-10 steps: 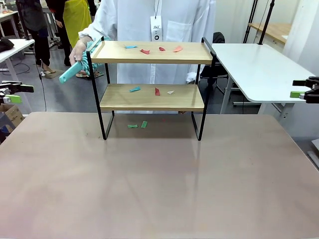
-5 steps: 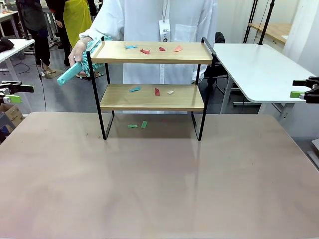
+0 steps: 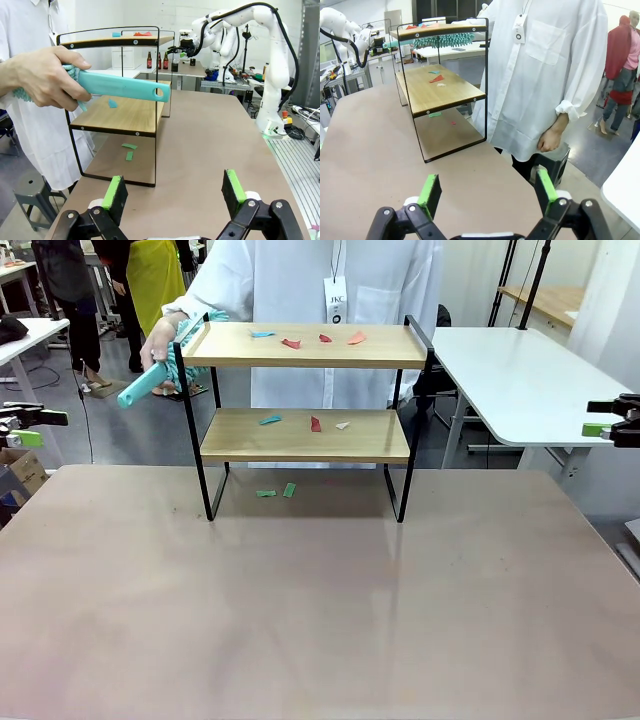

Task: Clean the shelf.
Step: Pick up the Duster handed by the human.

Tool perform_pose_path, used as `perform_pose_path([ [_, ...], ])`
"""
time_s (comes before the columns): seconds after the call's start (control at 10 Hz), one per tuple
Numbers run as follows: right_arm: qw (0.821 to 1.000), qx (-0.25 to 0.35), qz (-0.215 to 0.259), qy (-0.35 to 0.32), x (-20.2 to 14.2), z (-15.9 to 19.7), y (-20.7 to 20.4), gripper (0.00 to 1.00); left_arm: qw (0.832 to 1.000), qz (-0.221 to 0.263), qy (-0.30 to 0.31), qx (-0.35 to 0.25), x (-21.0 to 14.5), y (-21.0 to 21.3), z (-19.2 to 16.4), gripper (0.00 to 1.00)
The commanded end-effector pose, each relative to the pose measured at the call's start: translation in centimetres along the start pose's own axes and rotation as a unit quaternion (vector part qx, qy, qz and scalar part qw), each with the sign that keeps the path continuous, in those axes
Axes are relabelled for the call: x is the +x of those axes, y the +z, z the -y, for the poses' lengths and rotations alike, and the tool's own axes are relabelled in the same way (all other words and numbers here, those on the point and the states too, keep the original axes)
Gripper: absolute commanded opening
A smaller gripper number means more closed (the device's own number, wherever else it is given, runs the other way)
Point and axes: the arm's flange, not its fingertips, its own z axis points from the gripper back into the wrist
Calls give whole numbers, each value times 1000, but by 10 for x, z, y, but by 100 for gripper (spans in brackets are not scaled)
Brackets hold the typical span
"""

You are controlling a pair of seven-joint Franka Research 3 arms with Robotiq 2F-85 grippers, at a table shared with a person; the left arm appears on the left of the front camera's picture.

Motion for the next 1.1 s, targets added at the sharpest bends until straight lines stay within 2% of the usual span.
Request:
perform_pose_path([
  [0.0, 1000, 0, 2, 0, 1, -1, -1, 100, 1000, -2, -2, -2, 2, -1, 0, 100],
  [0.2, 1000, 0, 2, 0, 1, -1, -1, 100, 1000, 0, 0, 0, 0, 0, 0, 100],
  [0.3, 1000, 0, 2, 0, 1, -1, -1, 100, 1000, -20, -11, 17, 28, -8, 10, 100],
  [0.5, 1000, 0, 2, 0, 1, -1, -1, 100, 993, -68, -36, 88, 90, -20, 30, 100],
  [0.7, 1000, 0, 2, 0, 1, -1, -1, 100, 981, -117, -18, 152, 157, -34, 52, 100],
  [0.8, 1000, 0, 2, 0, 1, -1, -1, 100, 968, -162, 20, 191, 183, -47, 65, 100],
  [0.9, 1000, 0, 2, 0, 1, -1, -1, 100, 943, -190, 71, 266, 202, -71, 80, 100],
  [1.0, 1000, 0, 2, 0, 1, -1, -1, 100, 928, -210, 95, 293, 222, -94, 96, 100],
])
